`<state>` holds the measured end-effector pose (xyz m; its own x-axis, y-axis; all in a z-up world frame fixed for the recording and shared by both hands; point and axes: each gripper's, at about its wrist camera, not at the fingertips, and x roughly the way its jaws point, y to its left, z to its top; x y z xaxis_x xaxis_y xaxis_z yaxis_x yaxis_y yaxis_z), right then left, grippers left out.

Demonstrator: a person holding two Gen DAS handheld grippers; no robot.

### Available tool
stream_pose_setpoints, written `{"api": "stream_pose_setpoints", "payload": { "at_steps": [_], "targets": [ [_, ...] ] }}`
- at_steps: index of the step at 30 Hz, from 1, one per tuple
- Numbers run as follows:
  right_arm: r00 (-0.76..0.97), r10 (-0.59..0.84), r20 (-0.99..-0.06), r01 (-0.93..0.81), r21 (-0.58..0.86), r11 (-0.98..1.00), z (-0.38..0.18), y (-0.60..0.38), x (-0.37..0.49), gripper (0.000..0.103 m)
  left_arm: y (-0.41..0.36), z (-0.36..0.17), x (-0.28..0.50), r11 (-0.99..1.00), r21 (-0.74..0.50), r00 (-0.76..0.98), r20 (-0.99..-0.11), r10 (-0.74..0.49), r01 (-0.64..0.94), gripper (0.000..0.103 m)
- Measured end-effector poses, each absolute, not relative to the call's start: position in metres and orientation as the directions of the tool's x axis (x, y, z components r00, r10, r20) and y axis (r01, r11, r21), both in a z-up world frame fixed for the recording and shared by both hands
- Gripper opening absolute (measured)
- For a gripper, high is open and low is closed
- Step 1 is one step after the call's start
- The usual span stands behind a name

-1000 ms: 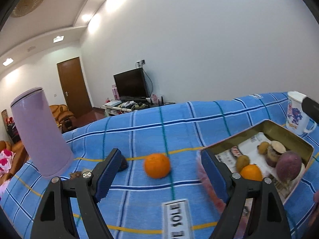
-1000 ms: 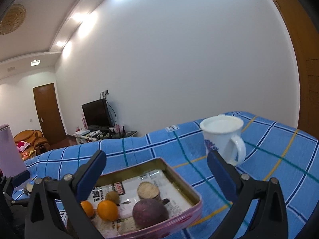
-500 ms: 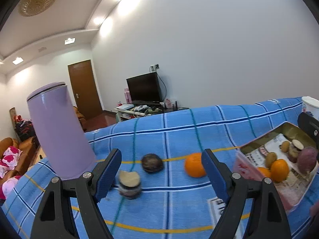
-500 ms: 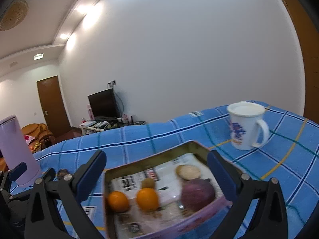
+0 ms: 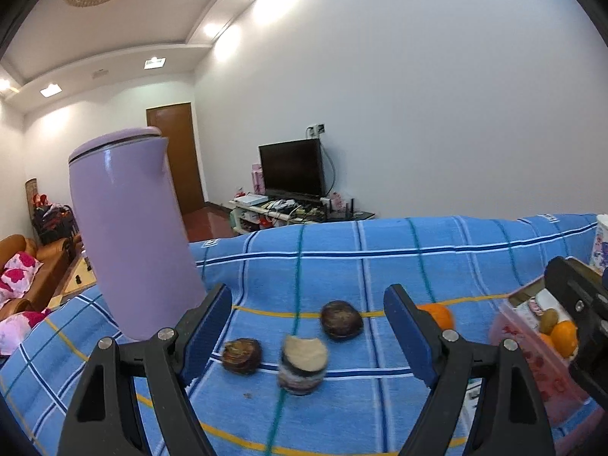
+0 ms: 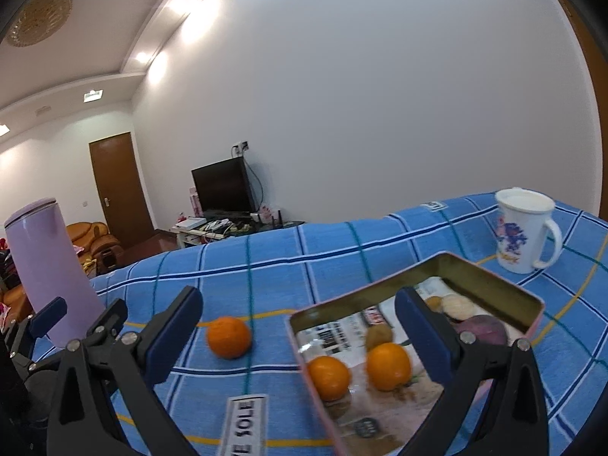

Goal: Organize fruits
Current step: 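Move both grippers back over the loose fruits beside the kettle, then grasp an orange with the right gripper while the left grasps a brown round fruit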

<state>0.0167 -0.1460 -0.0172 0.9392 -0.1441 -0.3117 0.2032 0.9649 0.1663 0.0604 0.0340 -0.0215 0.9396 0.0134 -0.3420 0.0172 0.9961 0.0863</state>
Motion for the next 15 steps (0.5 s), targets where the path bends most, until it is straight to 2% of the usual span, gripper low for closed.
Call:
{"api": "stream_pose_setpoints", "payload": {
  "at_steps": [4,6,12,14,15],
  "targets": [
    [0.937,-0.123,-0.328,0.19,0.181,0.965,-0.02,-0.137,0.03,0.103,0.054,-0.022,0.078,0.978,0.188,0.924,-0.351,0.152,-0.089,0.083],
    [0.93,-0.117,-0.349,0.189,0.178,0.966,-0.023,-0.132,0.039,0.103,0.071,-0.024,0.089,0.971,0.201,0.905,-0.376,0.198,-0.129,0.083],
    [0.898,-0.084,-0.432,0.145,0.111,0.983,-0.029,-0.115,0.067,0.103,0.137,-0.029,0.117,0.96,0.094,0.828,-0.49,0.274,-0.262,0.083],
    [0.878,-0.078,-0.472,0.133,0.084,0.988,-0.033,-0.111,0.077,0.094,0.152,-0.032,0.121,0.951,0.082,0.812,-0.502,0.299,-0.299,0.083],
    [0.864,-0.063,-0.499,0.118,0.08,0.99,-0.036,-0.11,0.084,0.085,0.157,-0.032,0.123,0.948,0.08,0.806,-0.506,0.306,-0.309,0.083]
  ]
}}
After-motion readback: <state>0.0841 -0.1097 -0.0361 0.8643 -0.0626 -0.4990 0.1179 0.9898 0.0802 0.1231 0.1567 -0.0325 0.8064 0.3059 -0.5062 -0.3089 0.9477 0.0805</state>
